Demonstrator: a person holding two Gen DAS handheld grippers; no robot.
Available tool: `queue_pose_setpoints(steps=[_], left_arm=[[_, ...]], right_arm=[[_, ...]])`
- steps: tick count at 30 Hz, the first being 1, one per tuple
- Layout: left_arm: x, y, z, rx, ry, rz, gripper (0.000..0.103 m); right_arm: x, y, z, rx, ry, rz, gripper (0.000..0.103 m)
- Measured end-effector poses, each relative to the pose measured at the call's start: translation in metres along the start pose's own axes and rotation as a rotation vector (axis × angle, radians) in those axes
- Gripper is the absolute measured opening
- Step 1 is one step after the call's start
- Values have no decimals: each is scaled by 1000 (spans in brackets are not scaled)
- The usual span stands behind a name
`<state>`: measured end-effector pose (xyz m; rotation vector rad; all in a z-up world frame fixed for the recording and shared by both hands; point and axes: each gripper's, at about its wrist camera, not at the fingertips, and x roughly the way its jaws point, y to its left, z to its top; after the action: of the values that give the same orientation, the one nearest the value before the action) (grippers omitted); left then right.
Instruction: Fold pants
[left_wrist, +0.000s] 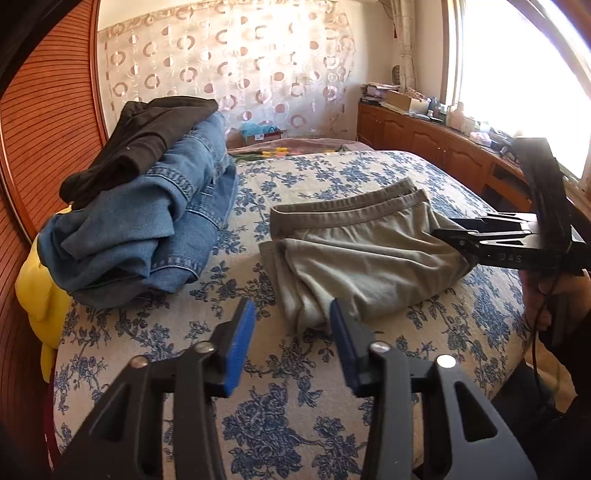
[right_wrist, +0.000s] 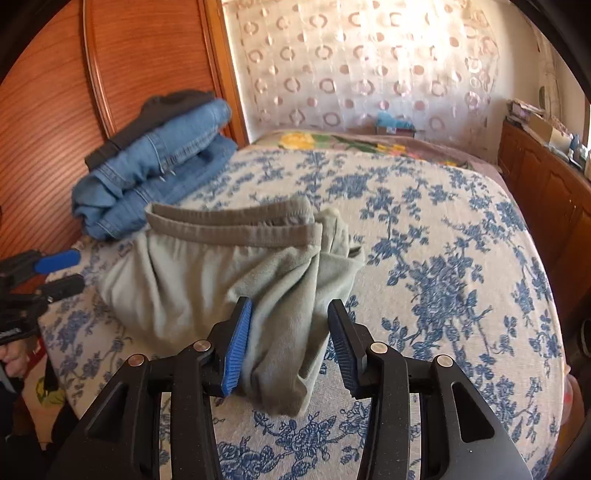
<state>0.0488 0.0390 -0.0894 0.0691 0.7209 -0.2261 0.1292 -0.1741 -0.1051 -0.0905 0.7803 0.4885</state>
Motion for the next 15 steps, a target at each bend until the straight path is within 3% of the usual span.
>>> queue_pose_setpoints(steps=[1,5,11,15], left_arm=[[1,-2,0,5,3,-3,27],[6,-12,-2,25,16,-35,15],[22,-11,-4,7,59,-3,15],[29,-5,-5,-21,80,-8,23]], right_arm=[[0,0,-1,1,-1,3,43],[1,-4,-3,19,-1,11,43],[2,0,-4,4,-9,-9,43],[6,1,-4,-1,8,-3,43]])
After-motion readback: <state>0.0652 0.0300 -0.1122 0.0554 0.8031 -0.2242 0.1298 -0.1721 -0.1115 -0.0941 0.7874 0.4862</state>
